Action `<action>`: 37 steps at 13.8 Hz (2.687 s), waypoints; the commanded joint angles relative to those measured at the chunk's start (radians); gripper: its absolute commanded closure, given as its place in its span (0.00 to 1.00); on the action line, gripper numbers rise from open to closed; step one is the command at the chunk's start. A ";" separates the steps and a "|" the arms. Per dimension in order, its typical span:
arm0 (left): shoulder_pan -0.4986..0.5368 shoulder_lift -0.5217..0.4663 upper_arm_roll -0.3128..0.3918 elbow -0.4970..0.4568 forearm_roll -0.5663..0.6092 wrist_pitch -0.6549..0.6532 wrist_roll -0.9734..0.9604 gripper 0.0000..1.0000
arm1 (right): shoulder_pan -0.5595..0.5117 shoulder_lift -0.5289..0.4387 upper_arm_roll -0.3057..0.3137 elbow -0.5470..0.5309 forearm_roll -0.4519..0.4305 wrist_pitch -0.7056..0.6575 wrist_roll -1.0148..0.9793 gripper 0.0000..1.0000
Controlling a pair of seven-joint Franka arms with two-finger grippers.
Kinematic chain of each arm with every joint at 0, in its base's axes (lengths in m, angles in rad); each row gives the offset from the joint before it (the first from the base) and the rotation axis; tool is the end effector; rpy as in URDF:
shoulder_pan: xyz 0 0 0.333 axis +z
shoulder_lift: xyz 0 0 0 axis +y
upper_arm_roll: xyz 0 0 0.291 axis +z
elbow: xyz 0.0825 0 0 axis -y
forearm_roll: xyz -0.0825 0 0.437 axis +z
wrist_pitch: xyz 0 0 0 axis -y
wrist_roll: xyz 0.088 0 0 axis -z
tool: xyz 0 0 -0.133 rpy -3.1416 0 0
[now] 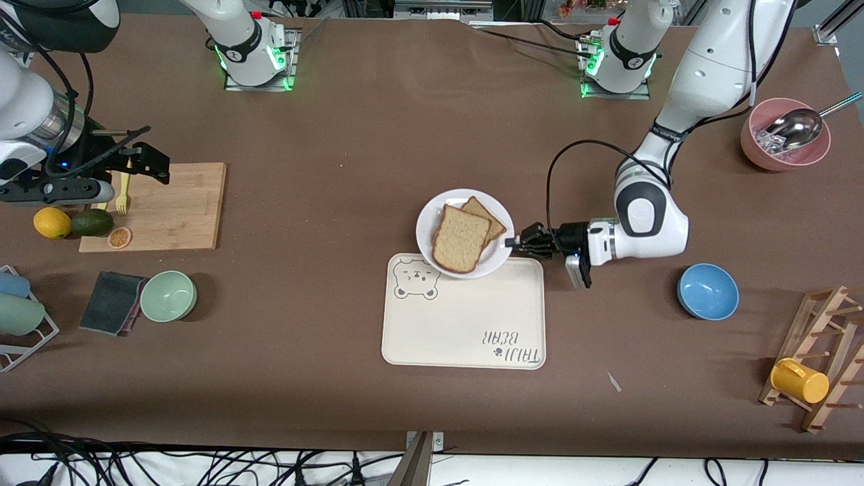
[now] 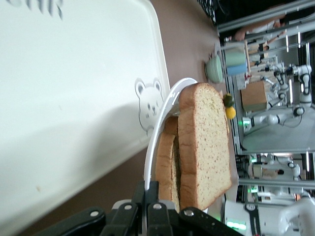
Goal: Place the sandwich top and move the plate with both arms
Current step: 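Slide the plate with the left gripper onto the cream tray, then open the left gripper and draw it back from the plate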
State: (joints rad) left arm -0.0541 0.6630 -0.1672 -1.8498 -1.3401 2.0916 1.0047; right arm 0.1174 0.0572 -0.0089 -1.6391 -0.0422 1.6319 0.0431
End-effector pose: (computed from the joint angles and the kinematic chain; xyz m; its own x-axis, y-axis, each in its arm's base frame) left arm 0.6115 -0.2116 0.0946 0.9846 -0.1024 0.1420 -0.1721 -0.4178 0.8921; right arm 0.6191 0.0621 0.5077 0.9957 0.0677 -0.0625 0.0706 -0.9965 0.0451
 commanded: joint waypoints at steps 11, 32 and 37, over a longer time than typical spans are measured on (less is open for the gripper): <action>-0.032 0.331 0.069 0.534 0.044 -0.016 -0.282 1.00 | 0.002 -0.013 0.010 -0.013 -0.015 0.008 0.024 0.00; -0.036 0.313 0.086 0.537 0.168 -0.019 -0.299 0.00 | -0.001 -0.011 0.010 -0.008 -0.011 0.022 0.024 0.00; -0.026 0.213 0.086 0.544 0.453 -0.027 -0.457 0.00 | -0.010 -0.011 0.007 0.007 -0.011 0.025 0.012 0.00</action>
State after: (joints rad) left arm -0.0773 0.9322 -0.0901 -1.2898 -0.9744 2.0762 0.6091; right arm 0.1179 0.0579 -0.0056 -1.6383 -0.0422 1.6511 0.0533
